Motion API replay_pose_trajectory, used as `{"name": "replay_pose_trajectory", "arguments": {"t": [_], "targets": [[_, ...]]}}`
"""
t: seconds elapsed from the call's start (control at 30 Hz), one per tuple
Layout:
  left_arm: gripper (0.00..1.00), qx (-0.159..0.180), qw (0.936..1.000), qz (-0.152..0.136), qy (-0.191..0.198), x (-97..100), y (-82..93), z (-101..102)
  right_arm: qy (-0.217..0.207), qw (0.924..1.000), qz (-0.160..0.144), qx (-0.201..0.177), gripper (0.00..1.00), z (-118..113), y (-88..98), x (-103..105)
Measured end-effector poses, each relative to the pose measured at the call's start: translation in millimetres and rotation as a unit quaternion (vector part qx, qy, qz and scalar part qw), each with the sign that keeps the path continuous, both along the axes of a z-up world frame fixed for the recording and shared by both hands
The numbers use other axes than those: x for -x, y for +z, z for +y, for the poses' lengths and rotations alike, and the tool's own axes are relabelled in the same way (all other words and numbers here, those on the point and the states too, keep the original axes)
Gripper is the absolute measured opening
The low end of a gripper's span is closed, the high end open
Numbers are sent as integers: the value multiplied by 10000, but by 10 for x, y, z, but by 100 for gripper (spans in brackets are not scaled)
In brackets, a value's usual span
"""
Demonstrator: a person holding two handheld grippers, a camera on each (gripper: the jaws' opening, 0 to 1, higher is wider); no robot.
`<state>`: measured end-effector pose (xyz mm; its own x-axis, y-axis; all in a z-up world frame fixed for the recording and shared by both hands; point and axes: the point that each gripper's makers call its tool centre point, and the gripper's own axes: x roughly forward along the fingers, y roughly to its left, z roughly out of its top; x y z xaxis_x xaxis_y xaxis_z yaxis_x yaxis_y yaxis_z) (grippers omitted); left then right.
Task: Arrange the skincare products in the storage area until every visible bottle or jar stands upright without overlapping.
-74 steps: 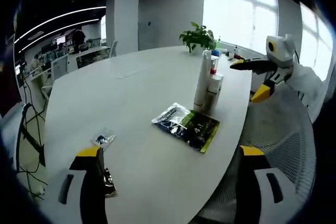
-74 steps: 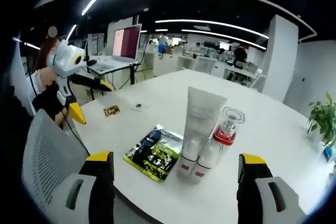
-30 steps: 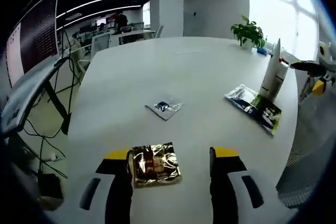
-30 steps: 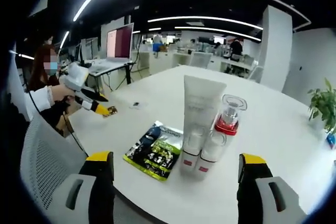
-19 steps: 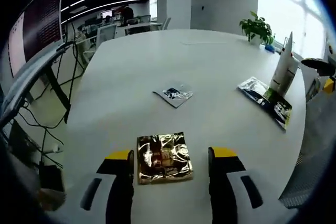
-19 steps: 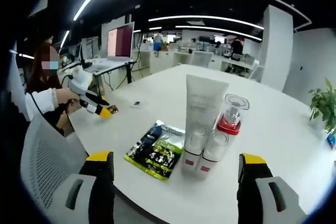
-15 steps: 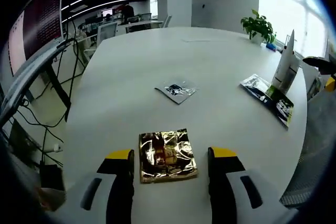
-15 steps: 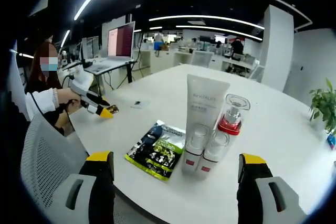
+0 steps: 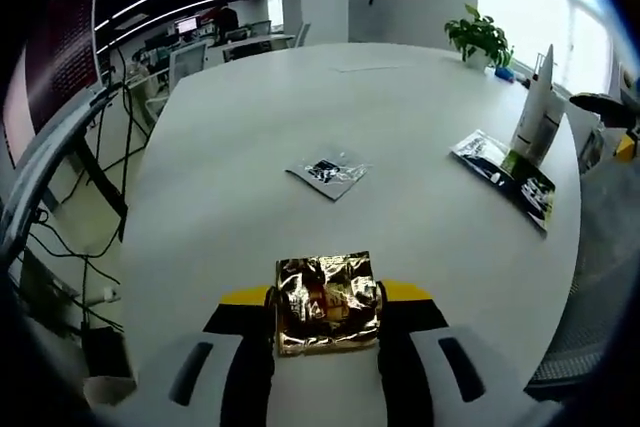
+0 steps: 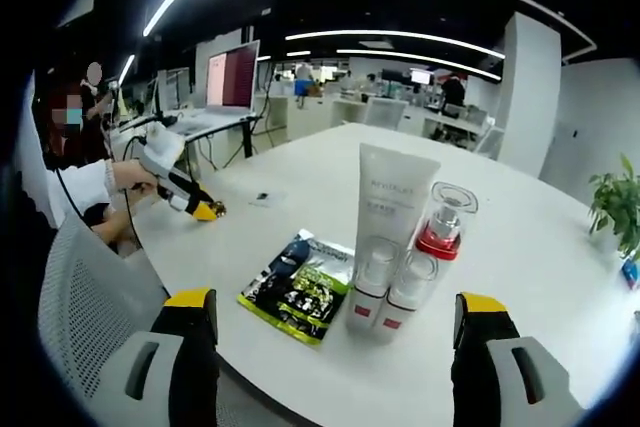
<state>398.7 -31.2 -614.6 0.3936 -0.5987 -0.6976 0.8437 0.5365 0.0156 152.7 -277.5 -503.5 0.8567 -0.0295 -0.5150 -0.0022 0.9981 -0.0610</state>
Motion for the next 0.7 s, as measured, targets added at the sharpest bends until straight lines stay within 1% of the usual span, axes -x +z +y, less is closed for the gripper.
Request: {"name": "replay_pose_trajectory", "arguments": {"t": [0.27,0.3,0.33,0.4,0.5,0.53,0.63,0.7], "targets": [[35,-49,9999,-31,-158,-17,4,-20,-19,10000,-31,1,100,-6,9,-10],[35,-78,9997,-47,-245,-9,2,-31,-10,10000,-39,-3,100,2,16,-14],[35,-86,9995,-95,-305,12,8,-64,-1,10000,-39,-6,100,8,17,-16],[35,-96,9989,-73,-453,64,4,-113,10,10000,-24,-5,100,17,8,-13],[36,-107,9979,-123,-633,106,6,-175,6,10000,26,8,100,18,-23,-4],[36,-89,9971,-154,-734,119,14,-202,5,10000,34,-10,100,23,-32,0],[36,57,9962,-81,-868,183,46,-305,10,10000,46,-19,100,33,-49,5],[36,50,9955,-108,-938,194,56,-352,-1,10000,69,-35,100,32,-71,9]]}}
